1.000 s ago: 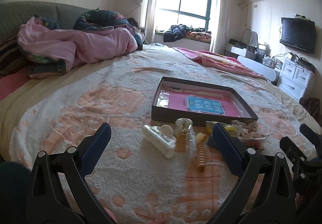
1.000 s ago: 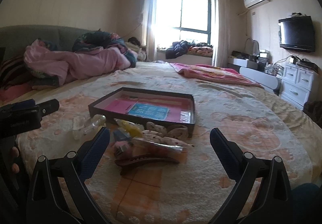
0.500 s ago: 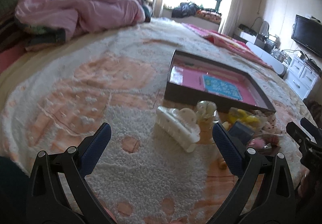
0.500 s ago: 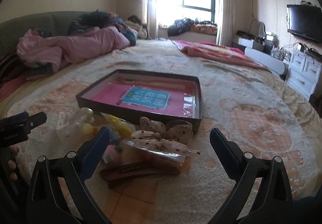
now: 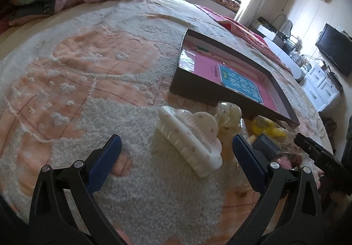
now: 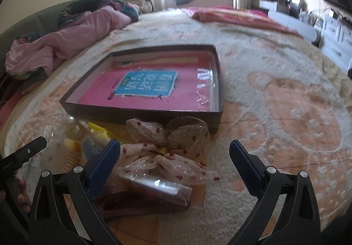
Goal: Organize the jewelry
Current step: 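Grasp the white claw clip with the left tool while the right tool grasps the dotted bow, then carry the claw clip and bow into the tray and open both tools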
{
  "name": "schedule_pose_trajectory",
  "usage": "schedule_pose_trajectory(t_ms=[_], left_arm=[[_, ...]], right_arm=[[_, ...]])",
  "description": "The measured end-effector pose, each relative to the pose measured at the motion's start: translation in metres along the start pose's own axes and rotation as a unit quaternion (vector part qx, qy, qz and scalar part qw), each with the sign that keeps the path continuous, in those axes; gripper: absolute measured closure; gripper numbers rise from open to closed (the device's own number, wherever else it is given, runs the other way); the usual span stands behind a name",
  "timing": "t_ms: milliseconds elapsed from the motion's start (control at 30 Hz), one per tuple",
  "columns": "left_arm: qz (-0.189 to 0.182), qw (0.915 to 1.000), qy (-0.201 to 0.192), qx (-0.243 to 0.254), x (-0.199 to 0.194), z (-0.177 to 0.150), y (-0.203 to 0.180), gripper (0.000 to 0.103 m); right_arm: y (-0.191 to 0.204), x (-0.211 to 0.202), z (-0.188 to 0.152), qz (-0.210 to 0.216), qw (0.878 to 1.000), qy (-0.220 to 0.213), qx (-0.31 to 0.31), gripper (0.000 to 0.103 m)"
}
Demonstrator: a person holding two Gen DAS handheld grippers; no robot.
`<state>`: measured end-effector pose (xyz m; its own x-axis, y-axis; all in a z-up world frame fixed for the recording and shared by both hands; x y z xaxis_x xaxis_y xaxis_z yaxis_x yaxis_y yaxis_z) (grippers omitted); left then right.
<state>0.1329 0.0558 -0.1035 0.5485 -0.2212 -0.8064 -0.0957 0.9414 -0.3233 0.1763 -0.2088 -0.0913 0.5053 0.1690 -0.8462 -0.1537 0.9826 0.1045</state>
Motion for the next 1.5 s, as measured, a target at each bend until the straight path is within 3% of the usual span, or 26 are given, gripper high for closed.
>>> schedule_pose_trajectory(t_ms=[133,233,433,500,633,900,1100,1500], left_arm=[[0.006,0.9998,0.017,0.006,0.011,0.003,-0.003,0.011],[0.012,0.9996,0.02,0.018,0.015,0.005,-0.009,0.018],[0.033,0.9983,0.022,0.042,0.019,0.003,-0.014,0.048],[0.03,0.9985,0.018,0.043,0.017,0.004,-0.013,0.061],[0.03,0.9983,0.007,0.05,0.012,0.005,-0.012,0.071],[0.027,0.9964,-0.025,0.077,-0.01,0.007,-0.022,0.072],[0.032,0.9945,-0.025,0.097,-0.016,0.018,-0.033,0.072],[0.024,0.9908,-0.028,0.13,-0.011,0.046,-0.062,0.072]], right_arm=[[0.003,0.012,0.005,0.008,1.0,0.024,-0.006,0.02],[0.002,0.019,0.005,0.019,0.999,0.037,-0.002,0.03],[0.002,0.023,0.001,0.034,0.999,0.034,-0.009,0.066],[0.002,0.019,0.0,0.038,0.999,0.024,-0.012,0.072],[0.0,0.013,-0.002,0.044,0.999,0.01,-0.007,0.084],[-0.017,0.001,-0.005,0.054,0.998,-0.003,0.009,0.093],[-0.035,-0.014,-0.006,0.052,0.998,-0.019,0.027,0.099],[-0.047,-0.041,0.009,0.053,0.996,-0.059,0.035,0.1]])
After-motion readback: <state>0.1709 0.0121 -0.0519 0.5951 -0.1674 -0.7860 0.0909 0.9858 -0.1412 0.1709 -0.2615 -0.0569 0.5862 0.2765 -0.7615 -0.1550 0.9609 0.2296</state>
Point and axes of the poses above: each gripper's, at about its wrist camera, not at the fingertips, and x roughly the way its jaws point, y to its left, z to its top, the point moved 5 cm from there along x, roughly the way its jaws point, and after that the axes turned 12 degrees about y, right-handed, at the moved point
